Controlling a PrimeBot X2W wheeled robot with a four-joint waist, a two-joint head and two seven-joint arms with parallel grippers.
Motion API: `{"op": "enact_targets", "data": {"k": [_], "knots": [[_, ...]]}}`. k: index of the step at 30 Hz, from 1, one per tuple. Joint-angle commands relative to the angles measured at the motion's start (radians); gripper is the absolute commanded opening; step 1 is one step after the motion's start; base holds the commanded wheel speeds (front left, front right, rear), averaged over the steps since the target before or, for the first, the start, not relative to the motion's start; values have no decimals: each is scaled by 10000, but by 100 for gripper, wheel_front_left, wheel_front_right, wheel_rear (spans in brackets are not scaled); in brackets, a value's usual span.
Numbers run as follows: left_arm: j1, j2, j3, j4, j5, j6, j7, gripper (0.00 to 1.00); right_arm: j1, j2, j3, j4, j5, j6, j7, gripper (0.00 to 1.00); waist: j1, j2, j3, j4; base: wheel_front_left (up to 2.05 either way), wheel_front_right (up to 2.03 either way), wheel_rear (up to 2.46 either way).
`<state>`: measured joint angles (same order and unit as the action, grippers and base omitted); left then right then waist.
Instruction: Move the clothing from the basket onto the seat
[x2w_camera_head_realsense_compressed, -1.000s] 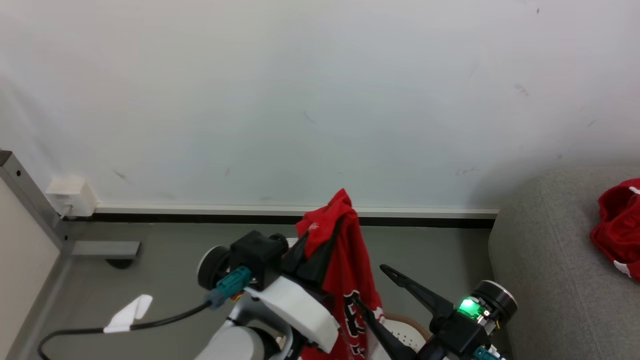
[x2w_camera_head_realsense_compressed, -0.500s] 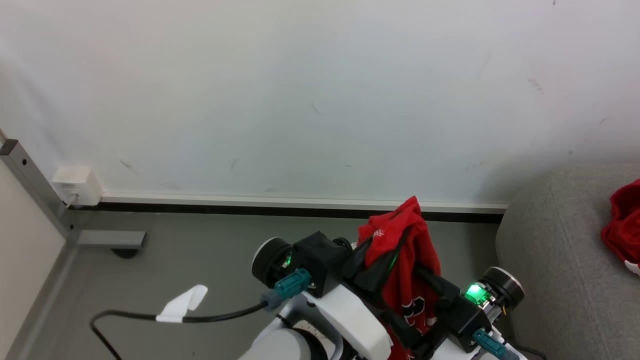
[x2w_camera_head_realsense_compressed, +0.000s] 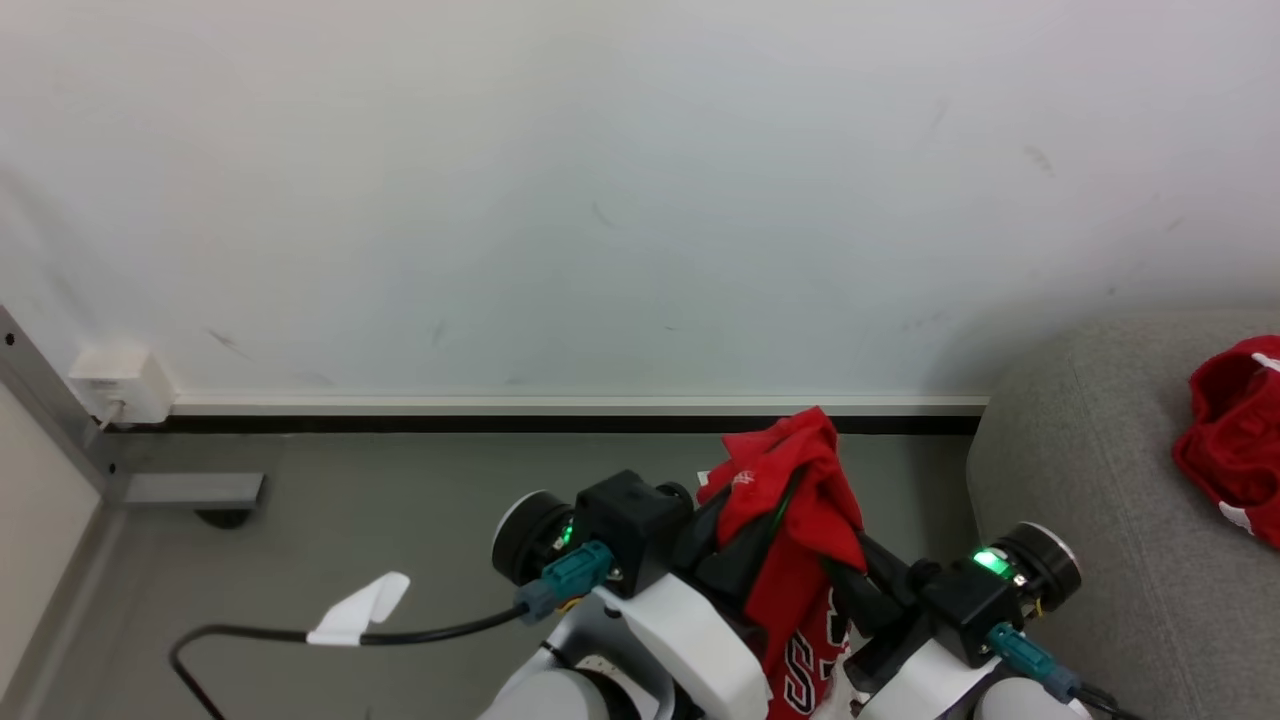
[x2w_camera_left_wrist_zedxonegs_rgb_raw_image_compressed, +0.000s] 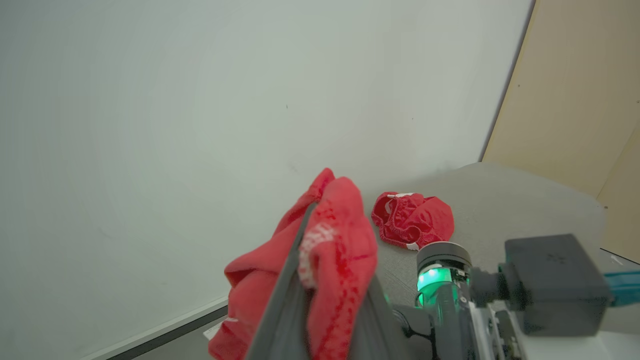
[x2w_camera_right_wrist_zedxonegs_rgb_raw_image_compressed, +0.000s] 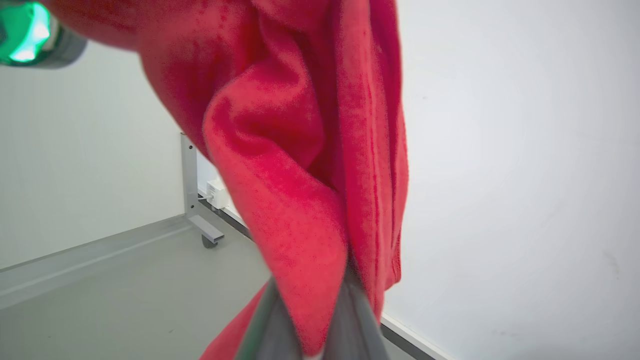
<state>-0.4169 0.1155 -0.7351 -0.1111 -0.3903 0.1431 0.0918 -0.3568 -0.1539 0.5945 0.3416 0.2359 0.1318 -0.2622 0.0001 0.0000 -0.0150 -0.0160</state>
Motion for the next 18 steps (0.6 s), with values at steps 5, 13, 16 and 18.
{"op": "enact_targets", "data": {"k": [5, 13, 16, 18], "knots": [[351, 318, 141, 610, 43, 133, -298, 100, 161, -532, -492, -531, 169, -22, -33, 0, -1, 0, 129, -532, 0, 0, 0], [707, 669, -16, 1420, 237, -26, -961, 100, 438, -1201, -1447, -1476, 280, -25, 28, 0, -1, 0, 558, -1992, 0, 0, 0], [686, 622, -124, 1578, 286, -87, -1126, 100, 569, -1395, -1909, -1887, 226, -24, 100, 0, -1, 0, 808, -2615, 0, 0, 0], [575, 581, -183, 1634, 345, -114, -1208, 100, 600, -1457, -2164, -2215, 197, -25, 116, 0, -1, 0, 1008, -3043, 0, 0, 0]]}}
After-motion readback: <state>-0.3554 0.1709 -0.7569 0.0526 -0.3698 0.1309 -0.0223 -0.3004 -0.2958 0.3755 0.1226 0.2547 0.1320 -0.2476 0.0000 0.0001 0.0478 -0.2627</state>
